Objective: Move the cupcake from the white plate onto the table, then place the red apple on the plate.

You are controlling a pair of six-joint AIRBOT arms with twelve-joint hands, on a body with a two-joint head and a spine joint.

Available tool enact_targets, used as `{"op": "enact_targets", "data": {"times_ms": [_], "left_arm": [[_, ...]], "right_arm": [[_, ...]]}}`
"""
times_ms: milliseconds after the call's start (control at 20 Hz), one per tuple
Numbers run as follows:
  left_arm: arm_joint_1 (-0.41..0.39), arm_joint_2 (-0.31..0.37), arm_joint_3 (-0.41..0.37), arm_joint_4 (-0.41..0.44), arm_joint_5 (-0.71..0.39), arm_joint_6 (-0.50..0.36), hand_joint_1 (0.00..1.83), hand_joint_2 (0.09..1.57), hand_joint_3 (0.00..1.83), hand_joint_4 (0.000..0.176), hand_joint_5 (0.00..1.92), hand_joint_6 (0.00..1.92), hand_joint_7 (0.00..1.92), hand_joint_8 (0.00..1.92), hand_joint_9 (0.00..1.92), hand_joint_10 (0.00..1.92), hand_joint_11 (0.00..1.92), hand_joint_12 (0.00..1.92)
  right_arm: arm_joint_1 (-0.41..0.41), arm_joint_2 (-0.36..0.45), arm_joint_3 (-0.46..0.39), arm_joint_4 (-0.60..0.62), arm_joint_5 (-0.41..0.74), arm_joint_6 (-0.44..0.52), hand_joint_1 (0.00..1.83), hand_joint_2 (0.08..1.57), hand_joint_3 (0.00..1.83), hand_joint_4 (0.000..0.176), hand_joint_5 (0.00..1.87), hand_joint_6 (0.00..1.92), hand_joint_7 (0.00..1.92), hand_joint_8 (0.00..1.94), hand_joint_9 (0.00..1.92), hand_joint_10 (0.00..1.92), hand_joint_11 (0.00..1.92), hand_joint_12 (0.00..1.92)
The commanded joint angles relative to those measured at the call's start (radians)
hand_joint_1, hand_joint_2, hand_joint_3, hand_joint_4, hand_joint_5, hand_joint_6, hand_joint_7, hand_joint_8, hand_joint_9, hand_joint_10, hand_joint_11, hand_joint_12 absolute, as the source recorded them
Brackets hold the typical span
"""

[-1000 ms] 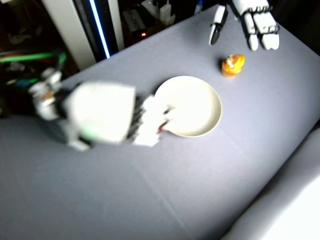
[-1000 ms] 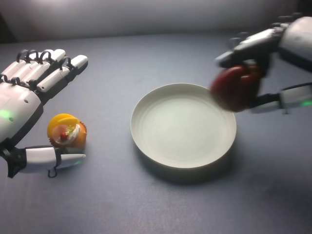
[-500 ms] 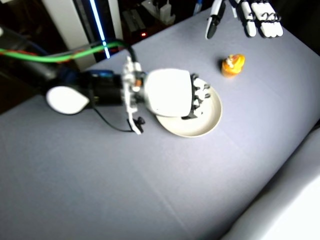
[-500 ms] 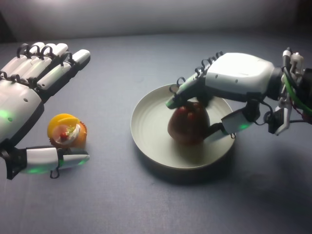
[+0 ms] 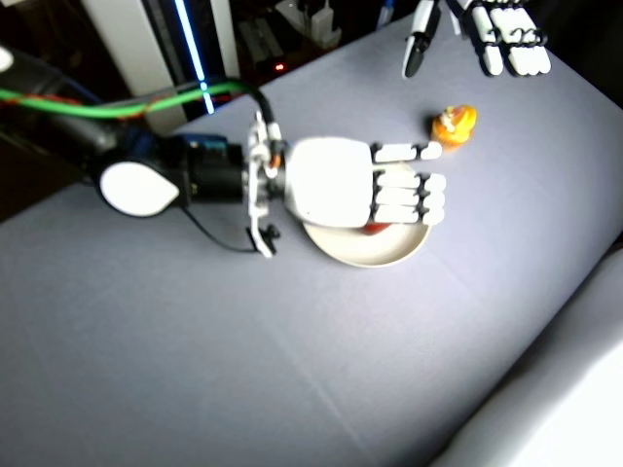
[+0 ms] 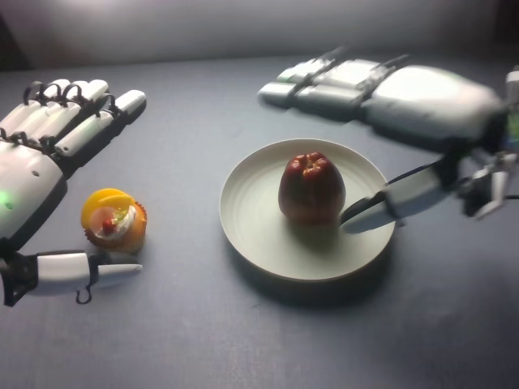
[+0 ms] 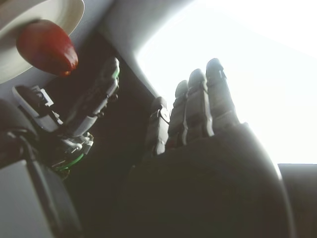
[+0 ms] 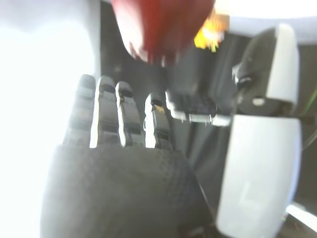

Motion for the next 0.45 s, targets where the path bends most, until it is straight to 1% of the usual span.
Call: {"op": "enact_targets", "data": {"times_ms": [0, 50, 100, 150, 200, 250, 300, 350, 400], "left_arm": [[0.003, 0.015, -0.005, 0.018, -0.169, -0.012, 0.82, 0.81, 0.00, 0.176, 0.00, 0.00, 0.00, 0.00, 0.00, 0.00, 0.00, 0.00], [0.008, 0.018, -0.008, 0.019, -0.187, -0.021, 0.84, 0.82, 0.00, 0.176, 0.00, 0.00, 0.00, 0.00, 0.00, 0.00, 0.00, 0.00], [0.015, 0.022, -0.011, 0.021, -0.213, -0.037, 0.82, 0.82, 0.01, 0.176, 0.00, 0.00, 0.00, 0.00, 0.00, 0.00, 0.00, 0.00], [0.024, 0.025, -0.012, 0.023, -0.246, -0.064, 0.82, 0.85, 0.02, 0.176, 0.00, 0.00, 0.00, 0.00, 0.00, 0.00, 0.00, 0.00], [0.035, 0.026, -0.011, 0.026, -0.277, -0.100, 0.83, 0.86, 0.02, 0.167, 0.00, 0.00, 0.00, 0.00, 0.00, 0.00, 0.00, 0.00], [0.044, 0.025, -0.009, 0.028, -0.299, -0.125, 0.77, 0.86, 0.02, 0.173, 0.00, 0.00, 0.00, 0.00, 0.00, 0.00, 0.01, 0.00], [0.054, 0.025, -0.007, 0.030, -0.325, -0.155, 0.72, 0.87, 0.02, 0.155, 0.00, 0.00, 0.00, 0.00, 0.00, 0.00, 0.04, 0.02], [0.060, 0.021, 0.000, 0.036, -0.354, -0.196, 0.76, 0.88, 0.02, 0.114, 0.00, 0.00, 0.00, 0.00, 0.00, 0.00, 0.09, 0.04], [0.062, 0.019, 0.005, 0.041, -0.376, -0.218, 0.63, 1.08, 0.03, 0.116, 0.03, 0.00, 0.00, 0.00, 0.02, 0.00, 0.07, 0.04]], "right_arm": [[-0.029, 0.043, -0.024, 0.106, 0.196, -0.029, 0.73, 0.77, 0.00, 0.176, 0.00, 0.00, 0.00, 0.00, 0.00, 0.00, 0.00, 0.00], [-0.058, 0.068, -0.047, 0.150, 0.249, -0.047, 0.77, 0.76, 0.00, 0.176, 0.00, 0.00, 0.00, 0.00, 0.00, 0.00, 0.00, 0.00], [-0.097, 0.100, -0.079, 0.209, 0.326, -0.069, 0.82, 0.79, 0.00, 0.176, 0.00, 0.00, 0.00, 0.00, 0.00, 0.00, 0.00, 0.00], [-0.150, 0.138, -0.120, 0.279, 0.426, -0.089, 0.87, 0.77, 0.00, 0.176, 0.00, 0.00, 0.00, 0.00, 0.00, 0.00, 0.00, 0.00], [-0.199, 0.166, -0.150, 0.336, 0.511, -0.099, 0.85, 0.78, 0.00, 0.176, 0.00, 0.00, 0.00, 0.00, 0.00, 0.00, 0.00, 0.00], [-0.237, 0.181, -0.167, 0.373, 0.562, -0.102, 0.83, 0.78, 0.00, 0.176, 0.00, 0.00, 0.00, 0.00, 0.00, 0.00, 0.00, 0.00], [-0.283, 0.193, -0.180, 0.428, 0.636, -0.103, 0.83, 0.80, 0.01, 0.176, 0.00, 0.00, 0.00, 0.00, 0.00, 0.00, 0.00, 0.00], [-0.343, 0.199, -0.192, 0.486, 0.715, -0.099, 0.84, 0.86, 0.01, 0.176, 0.00, 0.00, 0.00, 0.00, 0.00, 0.00, 0.00, 0.00], [-0.371, 0.204, -0.200, 0.512, 0.762, -0.092, 0.89, 0.89, 0.01, 0.154, 0.00, 0.00, 0.02, 0.01, 0.04, 0.01, 0.05, 0.02]]}}
